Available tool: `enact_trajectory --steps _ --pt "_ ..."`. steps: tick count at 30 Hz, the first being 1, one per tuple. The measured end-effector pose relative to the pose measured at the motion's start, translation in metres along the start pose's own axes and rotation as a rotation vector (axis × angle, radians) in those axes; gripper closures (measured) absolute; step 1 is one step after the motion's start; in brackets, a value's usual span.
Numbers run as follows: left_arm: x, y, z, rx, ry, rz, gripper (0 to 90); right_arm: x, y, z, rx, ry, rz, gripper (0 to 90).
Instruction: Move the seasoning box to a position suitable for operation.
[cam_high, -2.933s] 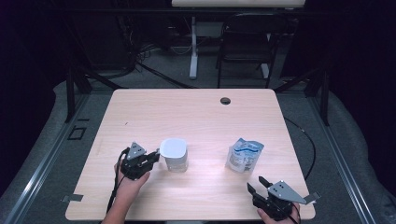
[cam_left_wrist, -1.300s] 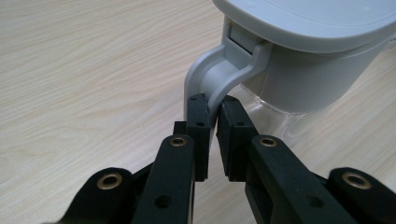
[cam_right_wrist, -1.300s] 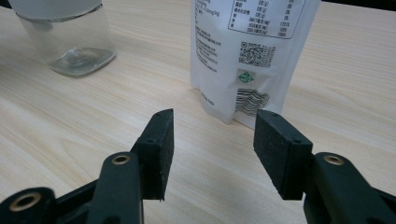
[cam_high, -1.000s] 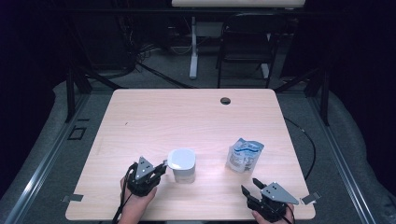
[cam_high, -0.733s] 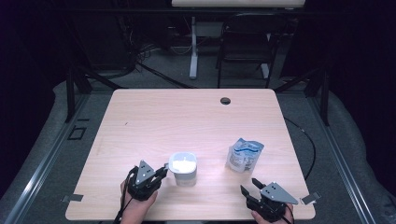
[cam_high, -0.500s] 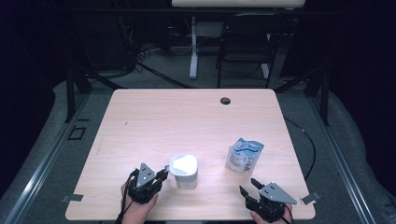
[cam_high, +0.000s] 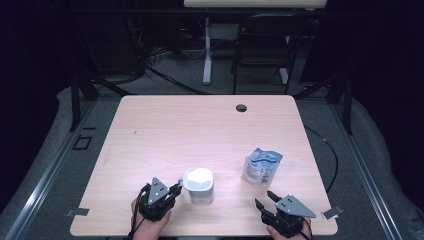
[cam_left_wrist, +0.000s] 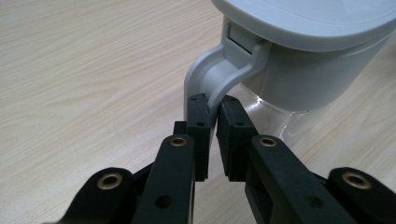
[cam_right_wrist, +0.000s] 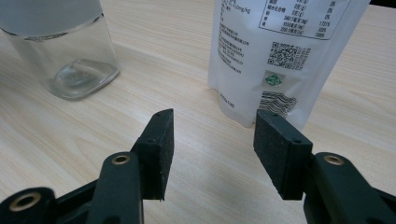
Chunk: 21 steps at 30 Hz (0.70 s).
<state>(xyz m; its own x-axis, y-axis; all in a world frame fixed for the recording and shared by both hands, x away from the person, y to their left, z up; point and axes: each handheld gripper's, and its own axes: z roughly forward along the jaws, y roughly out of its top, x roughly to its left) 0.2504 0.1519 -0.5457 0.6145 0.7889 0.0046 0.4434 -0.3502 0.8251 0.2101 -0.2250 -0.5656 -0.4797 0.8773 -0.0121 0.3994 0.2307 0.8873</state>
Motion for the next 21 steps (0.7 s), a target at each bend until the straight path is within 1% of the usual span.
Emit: enact_trajectory --steps 5,6,8,13,18,21 --pt "0.0005 -0.0003 -0.0001 -0.001 -0.004 0.0 83.7 -0.0001 0.0 0.0 -0.001 0.001 0.002 47.7" --pt "0.0016 -0.0002 0.0002 -0.001 -0.011 -0.002 83.6 0.0 -0.0001 0.0 -0.001 0.0 0.002 47.7" --pt "0.0025 -0.0002 0.0005 -0.003 -0.018 0.001 83.6 0.0004 -0.0001 -0.0001 0.006 0.0 -0.001 47.7" --pt "0.0034 -0.0012 0.001 -0.013 -0.035 0.008 83.6 0.0007 0.0 -0.0002 0.002 -0.001 0.0 47.7" --pt "0.0046 -0.0009 0.002 -0.015 -0.046 0.022 83.6 0.0006 -0.0004 -0.0004 0.001 -0.002 0.002 47.7" --pt "0.0059 -0.0005 0.0029 -0.018 -0.05 0.022 83.4 0.0011 -0.0003 -0.0007 0.004 0.0 -0.002 47.7"
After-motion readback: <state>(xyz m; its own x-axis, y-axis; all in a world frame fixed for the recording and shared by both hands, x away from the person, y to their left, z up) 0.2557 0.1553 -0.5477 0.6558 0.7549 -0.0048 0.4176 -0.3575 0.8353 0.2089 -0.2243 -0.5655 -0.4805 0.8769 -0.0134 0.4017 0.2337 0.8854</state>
